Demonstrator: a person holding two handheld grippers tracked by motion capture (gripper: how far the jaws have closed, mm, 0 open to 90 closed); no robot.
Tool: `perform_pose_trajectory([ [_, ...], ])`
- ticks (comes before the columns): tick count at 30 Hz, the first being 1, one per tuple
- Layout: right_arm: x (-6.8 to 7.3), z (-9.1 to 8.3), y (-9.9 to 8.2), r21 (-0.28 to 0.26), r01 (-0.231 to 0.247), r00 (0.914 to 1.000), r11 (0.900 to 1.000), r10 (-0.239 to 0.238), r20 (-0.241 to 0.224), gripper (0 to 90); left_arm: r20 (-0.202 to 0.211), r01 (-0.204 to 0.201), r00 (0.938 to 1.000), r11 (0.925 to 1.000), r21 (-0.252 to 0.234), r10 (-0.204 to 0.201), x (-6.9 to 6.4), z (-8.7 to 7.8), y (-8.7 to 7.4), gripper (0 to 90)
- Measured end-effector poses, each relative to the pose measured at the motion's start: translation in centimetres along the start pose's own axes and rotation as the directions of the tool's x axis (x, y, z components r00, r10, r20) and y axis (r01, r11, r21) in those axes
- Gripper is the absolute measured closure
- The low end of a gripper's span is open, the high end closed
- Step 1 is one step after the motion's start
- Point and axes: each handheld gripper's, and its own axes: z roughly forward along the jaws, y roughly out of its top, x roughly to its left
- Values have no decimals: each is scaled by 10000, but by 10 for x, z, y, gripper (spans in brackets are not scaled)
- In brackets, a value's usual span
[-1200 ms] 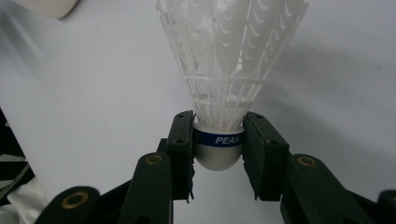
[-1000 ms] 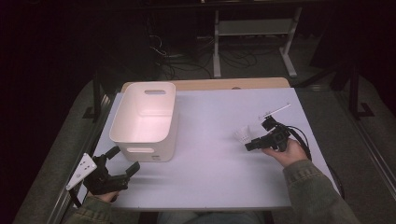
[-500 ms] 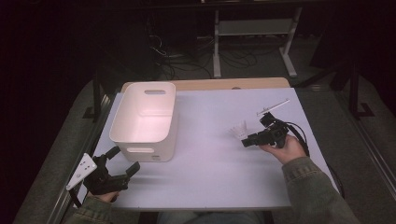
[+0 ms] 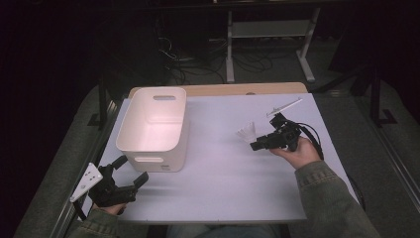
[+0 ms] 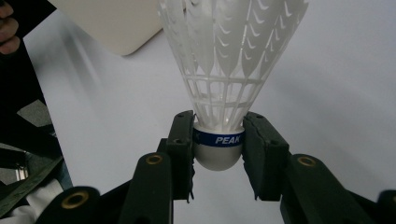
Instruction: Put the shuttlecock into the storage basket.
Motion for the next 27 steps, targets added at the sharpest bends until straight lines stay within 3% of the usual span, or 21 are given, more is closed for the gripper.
perform_pose_trajectory([
  [27, 18, -4, 31, -398, 710, 9973, 9967, -717, -172, 641, -42, -21, 10000, 10000, 35, 22, 1, 0, 0, 0],
])
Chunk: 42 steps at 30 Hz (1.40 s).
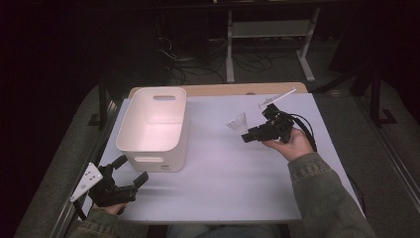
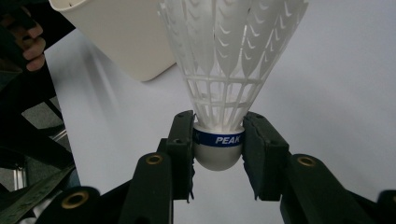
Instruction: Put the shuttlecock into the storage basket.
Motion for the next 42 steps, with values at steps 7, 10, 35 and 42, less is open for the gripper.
perform_pose_trajectory([
  [7, 7, -3, 10, -281, 235, 9996, 9993, -239, -135, 641, 18, -3, 10000, 10000, -3, 3, 0, 0, 0, 0],
  [10, 9, -5, 13, -334, 240, 9996, 9992, -245, -161, 641, 2, 18, 10000, 10000, 2, -18, 0, 0, 0, 0],
  [35, 30, 5, 47, -559, 904, 9943, 9943, -932, -511, 641, 56, -4, 10000, 10000, -5, 4, 0, 0, 0, 0],
  [42, 36, 10, 55, -599, 1036, 9928, 9928, -1069, -534, 641, 39, 34, 10000, 10000, 7, -34, -1, 0, 0, 0],
])
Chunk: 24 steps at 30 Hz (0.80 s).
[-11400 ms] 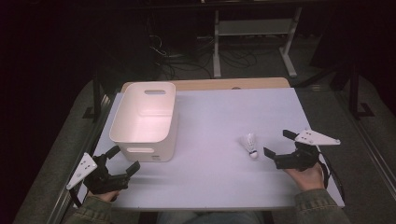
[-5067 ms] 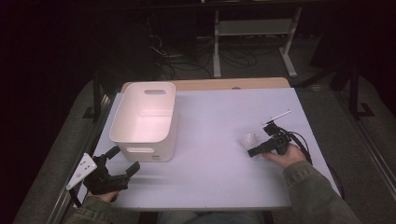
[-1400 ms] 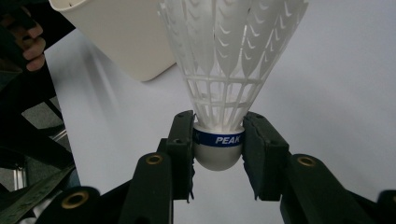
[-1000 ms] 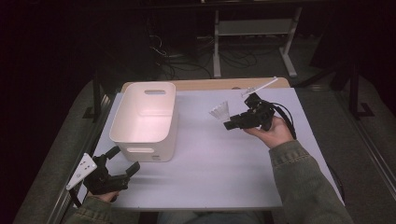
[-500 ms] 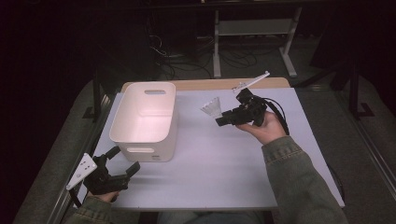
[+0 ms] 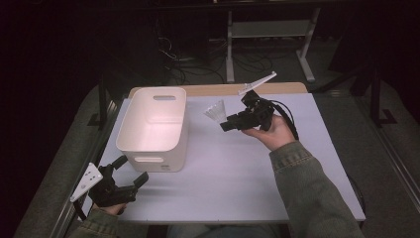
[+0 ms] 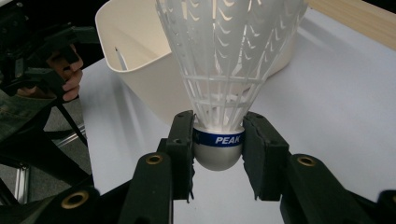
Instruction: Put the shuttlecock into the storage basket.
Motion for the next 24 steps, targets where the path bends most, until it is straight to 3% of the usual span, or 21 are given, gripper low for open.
perform_pose_trajectory([
  [24, 12, 21, 20, -102, 363, 9986, 9993, -366, -383, 641, 48, -14, 10000, 10000, -63, 14, 1, 0, 0, 0],
])
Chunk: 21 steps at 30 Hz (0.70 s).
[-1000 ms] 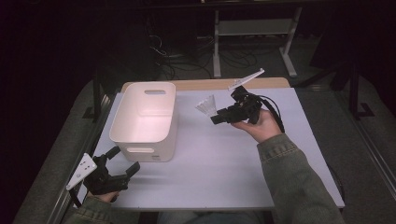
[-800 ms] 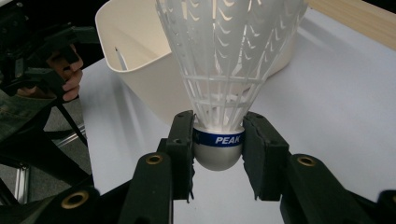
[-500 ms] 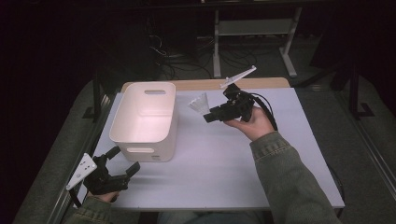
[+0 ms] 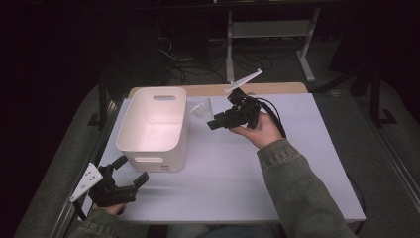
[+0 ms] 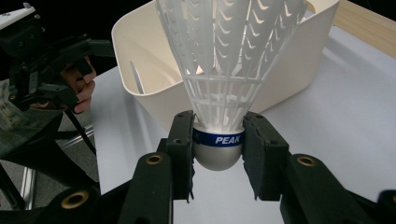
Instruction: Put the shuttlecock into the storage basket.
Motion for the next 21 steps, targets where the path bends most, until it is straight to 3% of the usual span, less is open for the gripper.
perform_pose_trajectory([
  [21, 10, 19, 18, -163, 268, 9988, 9995, -274, -417, 641, 15, 47, 10000, 10000, -29, -47, 0, 0, 0, 0],
])
